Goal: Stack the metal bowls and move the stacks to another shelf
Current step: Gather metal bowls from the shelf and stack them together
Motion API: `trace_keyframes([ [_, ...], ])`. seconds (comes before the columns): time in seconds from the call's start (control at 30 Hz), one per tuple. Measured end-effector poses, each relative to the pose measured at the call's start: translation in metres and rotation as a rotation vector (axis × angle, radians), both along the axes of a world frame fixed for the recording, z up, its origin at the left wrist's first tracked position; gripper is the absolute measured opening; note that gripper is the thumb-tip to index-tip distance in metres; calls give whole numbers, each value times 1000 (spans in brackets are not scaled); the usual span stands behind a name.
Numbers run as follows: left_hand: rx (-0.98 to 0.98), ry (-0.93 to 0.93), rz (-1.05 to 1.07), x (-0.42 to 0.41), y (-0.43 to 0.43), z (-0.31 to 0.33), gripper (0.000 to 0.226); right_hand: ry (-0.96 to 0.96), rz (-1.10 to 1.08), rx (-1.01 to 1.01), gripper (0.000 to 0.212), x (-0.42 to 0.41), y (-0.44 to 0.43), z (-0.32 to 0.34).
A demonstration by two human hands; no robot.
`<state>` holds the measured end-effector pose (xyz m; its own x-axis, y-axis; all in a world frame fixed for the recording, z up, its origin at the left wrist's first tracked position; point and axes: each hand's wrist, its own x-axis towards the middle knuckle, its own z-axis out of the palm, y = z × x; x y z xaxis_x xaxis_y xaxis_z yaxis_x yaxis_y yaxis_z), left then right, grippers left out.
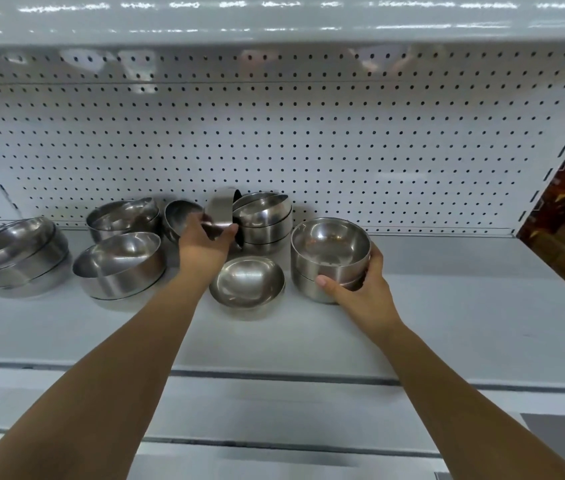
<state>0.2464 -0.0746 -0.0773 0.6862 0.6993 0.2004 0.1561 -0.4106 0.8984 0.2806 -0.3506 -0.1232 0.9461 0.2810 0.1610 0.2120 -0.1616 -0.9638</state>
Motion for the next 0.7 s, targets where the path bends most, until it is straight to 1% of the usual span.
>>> trace_keyframes([
  [0.13, 59, -120, 44, -8, -1, 0, 48, -12, 1, 6, 106, 1, 0, -2],
  [0.2, 125, -178, 70, -12, -2, 0, 48, -10, 3, 14, 110, 1, 0, -3],
  [0.27, 224, -210, 89, -14, 0, -1, 56, -8, 6, 19, 109, 1, -1, -3],
  [0.33, 228, -282, 85, -19, -2, 2, 65, -4, 8, 22, 107, 1, -1, -3],
  [0.4, 131, -413, 63, -27, -12, 12, 68, 9, 9, 30, 102, 1, -1, -3],
  [0.47, -13, -524, 23, -34, -30, 26, 68, 25, 10, 42, 97, 0, -2, -2],
  [0.53, -170, -574, -47, -40, -51, 40, 64, 27, 8, 49, 97, 1, -2, -2],
  [0.6, -349, -569, -144, -41, -65, 48, 55, 26, 7, 51, 98, 0, -2, -2],
  [0.7, -610, -436, -256, -36, -77, 56, 42, 24, 6, 54, 100, -1, -3, -2],
])
